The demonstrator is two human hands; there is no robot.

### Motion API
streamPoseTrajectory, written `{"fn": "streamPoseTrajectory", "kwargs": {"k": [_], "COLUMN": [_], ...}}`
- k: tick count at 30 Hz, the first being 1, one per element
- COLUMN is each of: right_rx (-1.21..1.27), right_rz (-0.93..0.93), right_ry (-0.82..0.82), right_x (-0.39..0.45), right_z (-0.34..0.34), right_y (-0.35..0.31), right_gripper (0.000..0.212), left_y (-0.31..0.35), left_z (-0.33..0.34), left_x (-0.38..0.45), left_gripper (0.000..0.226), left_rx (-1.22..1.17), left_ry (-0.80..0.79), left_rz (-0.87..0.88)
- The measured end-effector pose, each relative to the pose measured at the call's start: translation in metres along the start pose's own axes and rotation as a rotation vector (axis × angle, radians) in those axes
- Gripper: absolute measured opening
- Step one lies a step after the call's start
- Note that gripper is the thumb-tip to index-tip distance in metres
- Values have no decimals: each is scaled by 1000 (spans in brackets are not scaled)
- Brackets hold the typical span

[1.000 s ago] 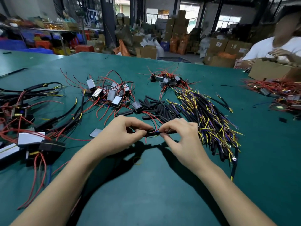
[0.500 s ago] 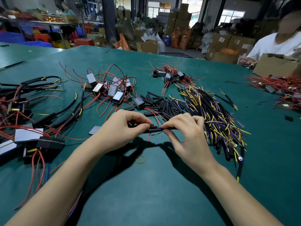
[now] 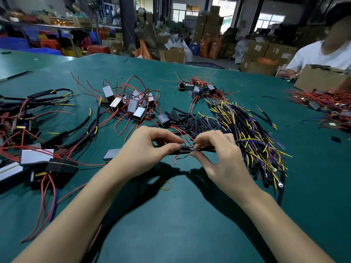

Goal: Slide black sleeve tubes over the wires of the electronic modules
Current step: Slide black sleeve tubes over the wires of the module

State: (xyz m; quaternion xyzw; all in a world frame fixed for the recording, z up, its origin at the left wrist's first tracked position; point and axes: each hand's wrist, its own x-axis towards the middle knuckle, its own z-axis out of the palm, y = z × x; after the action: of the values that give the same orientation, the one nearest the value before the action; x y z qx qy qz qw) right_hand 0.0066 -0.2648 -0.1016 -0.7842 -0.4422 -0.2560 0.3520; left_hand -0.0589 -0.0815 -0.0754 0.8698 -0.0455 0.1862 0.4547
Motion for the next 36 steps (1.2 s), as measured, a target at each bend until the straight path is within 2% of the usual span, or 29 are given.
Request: {"fn": "streamPoseTrajectory", "kwargs": {"k": [6,11,17,20,24,28,36], "right_rx": [-8,50,16,8,12,13,-28], "right_rz": [43,64,67,86,112,102,104], "right_ry": [-57,9,29,30,14,25,12], "right_x": [0,1,1,0,-2,-1,-1], "right_z": [-10,-6,-5,-5,-2,-1,-1], "right_y": [12,7,7,8,9,9,13], "right_gripper": [12,6,6,8,8,7,7], "left_y": [0,2,3,-3,-6,-5,0], "left_z": [-2,0,4,-3,-8,-4,3], "left_x": [2,0,-1,2,2,2,-1], "left_gripper": [5,5,3,5,8,10,10], "left_rx": [-119,-162,-46,7,-8,-19,4], "left_ry": [34,38,53,24,-11,30,41], "left_rz": [-41,-59,-2,-57,-106,-111,-71]}}
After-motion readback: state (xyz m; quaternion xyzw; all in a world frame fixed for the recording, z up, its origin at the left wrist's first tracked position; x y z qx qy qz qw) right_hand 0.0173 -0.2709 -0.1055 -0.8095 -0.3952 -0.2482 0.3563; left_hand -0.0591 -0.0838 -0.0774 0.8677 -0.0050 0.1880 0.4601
